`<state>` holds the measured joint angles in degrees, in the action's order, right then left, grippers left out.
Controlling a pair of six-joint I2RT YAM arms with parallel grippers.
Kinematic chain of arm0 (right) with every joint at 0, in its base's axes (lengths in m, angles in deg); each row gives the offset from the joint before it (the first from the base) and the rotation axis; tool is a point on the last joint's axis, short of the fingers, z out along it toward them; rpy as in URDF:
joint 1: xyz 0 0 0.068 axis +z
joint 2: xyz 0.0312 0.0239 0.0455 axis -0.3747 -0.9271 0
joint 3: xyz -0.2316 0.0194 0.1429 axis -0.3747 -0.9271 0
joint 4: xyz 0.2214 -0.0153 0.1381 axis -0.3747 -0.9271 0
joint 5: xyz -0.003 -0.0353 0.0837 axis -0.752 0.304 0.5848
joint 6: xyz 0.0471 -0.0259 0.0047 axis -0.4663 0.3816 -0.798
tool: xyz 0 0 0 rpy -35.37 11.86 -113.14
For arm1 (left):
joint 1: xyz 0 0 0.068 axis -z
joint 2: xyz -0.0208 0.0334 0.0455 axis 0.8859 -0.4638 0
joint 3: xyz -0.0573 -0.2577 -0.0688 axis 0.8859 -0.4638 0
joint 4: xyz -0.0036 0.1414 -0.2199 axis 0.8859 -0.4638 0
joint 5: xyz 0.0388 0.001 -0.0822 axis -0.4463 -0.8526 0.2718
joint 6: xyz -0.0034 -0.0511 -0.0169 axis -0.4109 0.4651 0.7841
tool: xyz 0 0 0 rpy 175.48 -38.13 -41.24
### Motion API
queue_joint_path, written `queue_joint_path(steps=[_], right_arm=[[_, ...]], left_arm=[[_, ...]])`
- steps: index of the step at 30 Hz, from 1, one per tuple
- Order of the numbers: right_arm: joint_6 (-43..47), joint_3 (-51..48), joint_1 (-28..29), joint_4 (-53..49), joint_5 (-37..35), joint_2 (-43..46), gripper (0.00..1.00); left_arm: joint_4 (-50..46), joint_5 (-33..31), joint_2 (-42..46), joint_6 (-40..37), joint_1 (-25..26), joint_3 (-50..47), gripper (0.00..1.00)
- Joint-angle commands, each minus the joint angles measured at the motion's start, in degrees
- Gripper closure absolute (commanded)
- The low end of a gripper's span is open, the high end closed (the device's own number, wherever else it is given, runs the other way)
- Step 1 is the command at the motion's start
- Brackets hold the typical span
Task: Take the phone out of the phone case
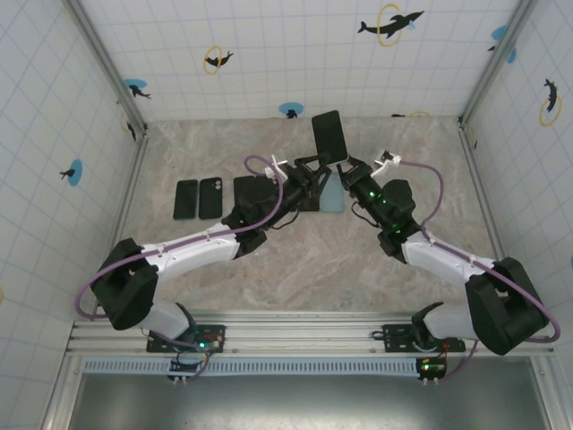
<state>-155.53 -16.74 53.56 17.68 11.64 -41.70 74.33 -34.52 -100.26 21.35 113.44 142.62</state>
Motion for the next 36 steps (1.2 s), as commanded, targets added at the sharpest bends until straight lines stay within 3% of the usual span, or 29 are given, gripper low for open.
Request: queue_joint_path(steps=[1, 11, 24, 29, 36], right_arm=[[0.58, 0.88, 0.62, 6.77, -0.63, 1.66, 1.0], [0.6, 0.31, 0.77, 6.7, -0.97, 1.91, 1.0], [1.68, -0.43, 1.12, 8.04, -0.2, 2.63, 1.0], [2.11, -3.06, 3.39, 8.26, -4.93, 4.59, 1.0], [3.3, -3.95, 7.38, 5.48, -11.24, 5.99, 1.0]], left_arm=[[1.17, 0.4, -0.44, 0.34, -0.26, 1.21, 0.44], [3.2, 1.43, -1.92, 1.78, -0.36, 0.37, 0.45], [3.42, -2.58, -1.83, 3.04, -0.93, -0.43, 0.47], [-1.62, -8.25, -1.72, 4.82, -0.93, 2.2, 0.48], [-0.21, -10.7, -4.83, 7.85, 0.14, 6.24, 0.55]])
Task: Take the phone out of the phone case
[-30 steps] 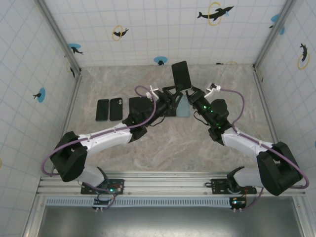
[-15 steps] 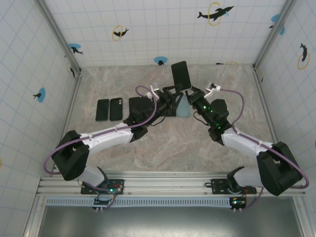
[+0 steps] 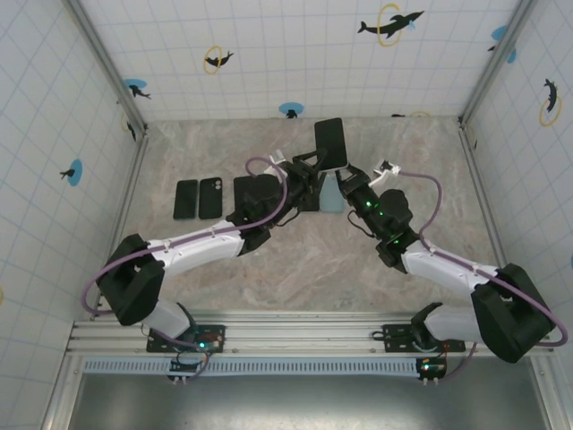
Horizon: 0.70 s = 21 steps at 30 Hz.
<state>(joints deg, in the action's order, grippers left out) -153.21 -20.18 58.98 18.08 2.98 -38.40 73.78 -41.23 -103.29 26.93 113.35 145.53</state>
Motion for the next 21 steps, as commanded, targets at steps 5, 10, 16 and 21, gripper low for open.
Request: queue_joint_path(steps=[5, 10, 16, 21], right_arm=[[0.78, -0.47, 3.62, 0.83, -6.63, 3.03, 1.0], [1.52, -0.26, 3.53, -1.24, -7.72, 3.19, 1.0], [3.98, -0.52, 2.41, -5.88, -9.53, 3.7, 1.0], [8.55, -0.44, 0.56, -14.17, -12.99, 3.98, 1.0]], left_arm=[[2.91, -2.71, -4.82, 2.66, 1.18, 7.05, 0.7], [3.93, -1.76, -5.36, 2.55, 1.53, 7.72, 0.85], [4.09, -0.73, -4.42, 0.47, 1.67, 8.64, 0.97], [3.95, 0.08, -3.13, -0.65, 1.99, 8.99, 1.0]])
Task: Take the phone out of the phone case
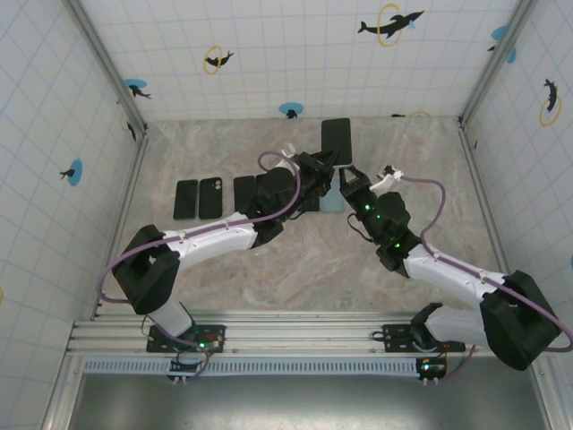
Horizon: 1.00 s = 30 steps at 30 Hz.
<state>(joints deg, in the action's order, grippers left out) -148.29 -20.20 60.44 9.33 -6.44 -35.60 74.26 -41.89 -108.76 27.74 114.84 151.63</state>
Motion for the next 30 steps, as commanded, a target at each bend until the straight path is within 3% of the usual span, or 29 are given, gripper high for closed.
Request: queue_joint_path(steps=[1, 7, 12, 22, 30], right_arm=[[3.56, -0.96, -1.61, -6.45, -4.02, 1.06, 1.0], [4.93, -4.47, -6.42, -7.54, -4.71, 0.91, 1.0], [6.85, -5.41, -12.18, -8.71, 1.32, 3.04, 1.0], [12.72, -1.1, -30.33, -16.85, 23.93, 3.98, 1.0], [15.9, -0.08, -35.54, -18.18, 24.59, 3.09, 1.0]], left_arm=[[2.95, 0.96, 2.67, -1.84, 0.61, 3.24, 1.0], [1.04, 2.42, 4.33, -2.22, 0.97, 2.68, 1.0], [0.53, 2.11, 4.43, -2.33, 0.6, -1.92, 1.0], [6.16, 4.36, -11.0, -3.27, -0.07, 0.38, 1.0], [5.38, 4.32, -23.95, -3.5, 0.4, 9.87, 1.0]])
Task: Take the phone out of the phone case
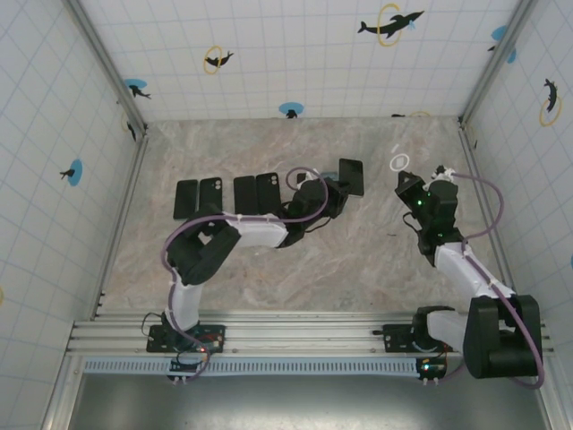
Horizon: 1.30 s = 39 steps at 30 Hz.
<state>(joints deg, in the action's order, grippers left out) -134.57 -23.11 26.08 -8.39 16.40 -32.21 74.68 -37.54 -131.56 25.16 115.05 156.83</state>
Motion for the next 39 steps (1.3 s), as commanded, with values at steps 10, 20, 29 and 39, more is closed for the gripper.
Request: queue_joint_path(steps=[10, 20, 29, 39], right_arm=[[3.11, 3.15, -2.84, -1.5, 0.84, -1.22, 1.0], [4.16, 3.06, -3.53, -3.08, 0.85, -1.99, 1.0], [4.68, 2.78, -4.47, -4.2, 0.76, -2.13, 1.0], [4.45, 2.81, -4.96, -4.05, 0.94, -3.23, 1.0]], left_arm=[[5.18, -2.3, -13.22, 3.91, 0.58, 13.6, 1.0], [1.29, -2.39, -20.64, 7.12, 0.66, 19.46, 1.0], [-4.03, -0.31, -27.51, 8.82, 0.75, 29.26, 1.0], [-9.02, 0.61, -29.55, 12.66, 0.93, 32.47, 1.0]])
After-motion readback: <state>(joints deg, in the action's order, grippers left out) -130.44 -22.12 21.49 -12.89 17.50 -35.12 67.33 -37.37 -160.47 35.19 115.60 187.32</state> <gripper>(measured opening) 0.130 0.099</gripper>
